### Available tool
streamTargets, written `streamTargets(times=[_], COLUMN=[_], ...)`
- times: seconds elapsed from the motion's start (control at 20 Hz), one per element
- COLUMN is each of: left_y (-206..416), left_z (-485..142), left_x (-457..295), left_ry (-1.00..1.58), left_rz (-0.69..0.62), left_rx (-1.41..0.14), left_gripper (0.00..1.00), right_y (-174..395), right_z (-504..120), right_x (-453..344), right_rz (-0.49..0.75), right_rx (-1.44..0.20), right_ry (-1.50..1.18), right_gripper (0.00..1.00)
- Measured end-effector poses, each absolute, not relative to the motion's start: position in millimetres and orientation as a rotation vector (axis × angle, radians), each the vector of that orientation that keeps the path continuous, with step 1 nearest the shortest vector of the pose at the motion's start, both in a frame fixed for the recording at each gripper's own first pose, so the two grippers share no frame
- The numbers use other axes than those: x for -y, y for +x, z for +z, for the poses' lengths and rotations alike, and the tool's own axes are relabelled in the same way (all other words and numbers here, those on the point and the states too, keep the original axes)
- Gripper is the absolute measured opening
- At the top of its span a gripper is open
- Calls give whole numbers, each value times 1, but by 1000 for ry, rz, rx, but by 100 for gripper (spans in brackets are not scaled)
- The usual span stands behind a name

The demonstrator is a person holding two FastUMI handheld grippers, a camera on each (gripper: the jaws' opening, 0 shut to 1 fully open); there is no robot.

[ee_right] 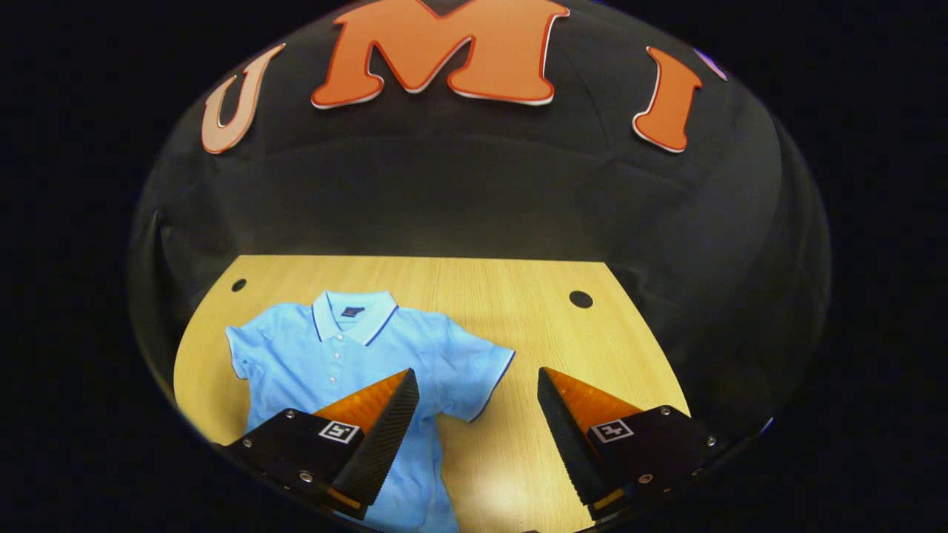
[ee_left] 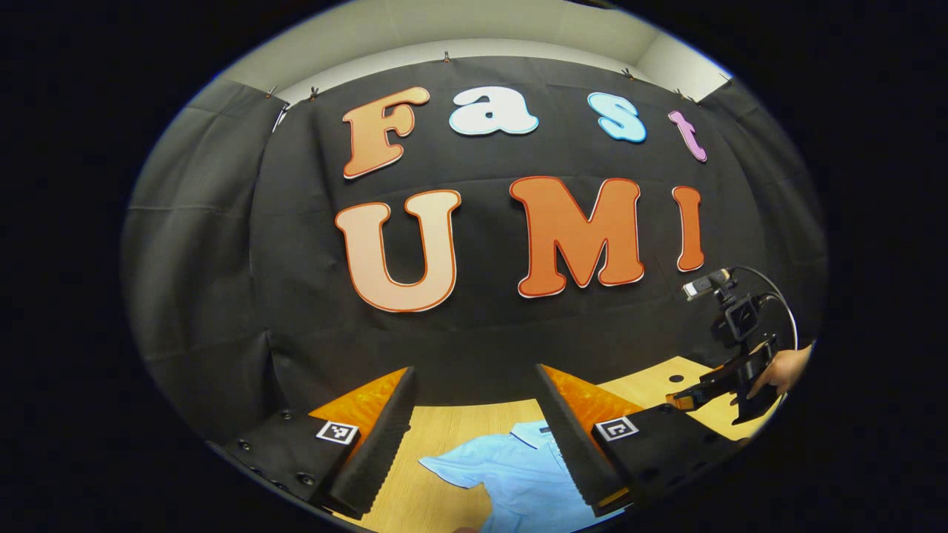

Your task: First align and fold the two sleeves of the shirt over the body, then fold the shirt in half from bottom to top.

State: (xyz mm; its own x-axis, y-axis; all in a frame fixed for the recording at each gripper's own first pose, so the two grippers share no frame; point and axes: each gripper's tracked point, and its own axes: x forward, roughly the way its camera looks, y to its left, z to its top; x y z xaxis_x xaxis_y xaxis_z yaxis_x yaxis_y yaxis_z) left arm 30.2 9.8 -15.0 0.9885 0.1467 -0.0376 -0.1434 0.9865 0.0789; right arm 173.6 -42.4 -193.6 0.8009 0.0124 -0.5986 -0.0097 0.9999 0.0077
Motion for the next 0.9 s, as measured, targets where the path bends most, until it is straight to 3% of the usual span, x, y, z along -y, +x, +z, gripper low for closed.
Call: streamTargets(times=[0.45,0.9], left_y=[29,24], left_z=[-36,-47], left_x=[-10,-6], left_ry=[132,162], left_rz=[246,304], left_rx=[-140,-206], left_gripper=[100,100], right_y=[217,239], right_z=[-288,-351], right_x=[39,47], right_rz=[56,14], right_rx=[-903,-1047], right_ry=[57,61], right_gripper=[94,74])
